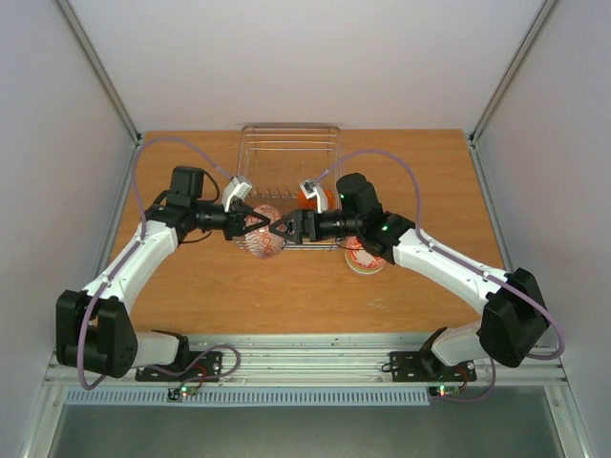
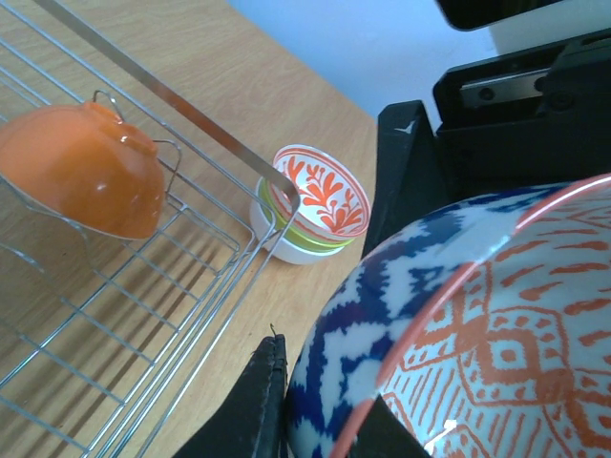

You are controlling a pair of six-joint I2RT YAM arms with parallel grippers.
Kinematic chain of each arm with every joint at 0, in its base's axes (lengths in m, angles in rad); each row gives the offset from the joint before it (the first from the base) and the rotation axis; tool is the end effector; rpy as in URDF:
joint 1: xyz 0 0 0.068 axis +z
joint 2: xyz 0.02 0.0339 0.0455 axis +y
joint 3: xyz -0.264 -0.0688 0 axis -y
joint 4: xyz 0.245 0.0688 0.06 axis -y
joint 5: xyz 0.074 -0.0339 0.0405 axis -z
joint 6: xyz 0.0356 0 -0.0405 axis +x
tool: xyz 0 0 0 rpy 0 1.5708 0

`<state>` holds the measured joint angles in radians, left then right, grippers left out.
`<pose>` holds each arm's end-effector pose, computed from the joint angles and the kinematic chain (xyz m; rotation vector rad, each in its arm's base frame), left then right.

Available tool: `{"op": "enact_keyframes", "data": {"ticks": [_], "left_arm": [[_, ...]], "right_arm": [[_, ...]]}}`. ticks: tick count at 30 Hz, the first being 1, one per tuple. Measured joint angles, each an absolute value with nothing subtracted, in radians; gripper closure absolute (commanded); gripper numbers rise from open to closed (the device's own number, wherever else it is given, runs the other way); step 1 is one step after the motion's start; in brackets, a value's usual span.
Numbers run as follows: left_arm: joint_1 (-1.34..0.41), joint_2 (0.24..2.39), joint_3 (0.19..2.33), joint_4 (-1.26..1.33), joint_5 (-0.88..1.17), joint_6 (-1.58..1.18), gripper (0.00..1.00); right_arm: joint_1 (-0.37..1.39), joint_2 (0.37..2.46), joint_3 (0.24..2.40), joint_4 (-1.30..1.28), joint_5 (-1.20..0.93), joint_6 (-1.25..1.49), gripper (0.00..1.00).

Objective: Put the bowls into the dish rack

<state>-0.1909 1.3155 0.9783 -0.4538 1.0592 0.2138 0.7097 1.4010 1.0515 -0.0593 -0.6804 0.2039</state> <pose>0.2579 -0.0815 0.2795 0.9101 1.9411 -1.2103 0.2277 0.2251 0.3058 -0.9741 1.8653 1.2448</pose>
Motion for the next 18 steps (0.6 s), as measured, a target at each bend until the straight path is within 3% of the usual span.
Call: {"op": "enact_keyframes", "data": {"ticks": [6,11,13,18], "left_arm": [[-0.191,1.32,0.978,-0.452,1.108,0.214,0.99],[-0.188,1.323,0.978,-0.45,1.121,0.217,1.0],[-0.187,1.323,0.978,-0.448,1.109,0.221,1.0],[-0.186,1.323,0.972,-0.445,1.054,0.225,1.0]], "right_arm": [[0.71,1.421,1.052,0.003,-0.734,0.236,0.12],[0.707,1.445,1.046,0.059,-0.785,0.281,0.25],[0.706,1.449,1.038,0.075,-0.792,0.31,0.36],[0.7,1.459,1.024,0.083,-0.78,0.344,0.76]]}}
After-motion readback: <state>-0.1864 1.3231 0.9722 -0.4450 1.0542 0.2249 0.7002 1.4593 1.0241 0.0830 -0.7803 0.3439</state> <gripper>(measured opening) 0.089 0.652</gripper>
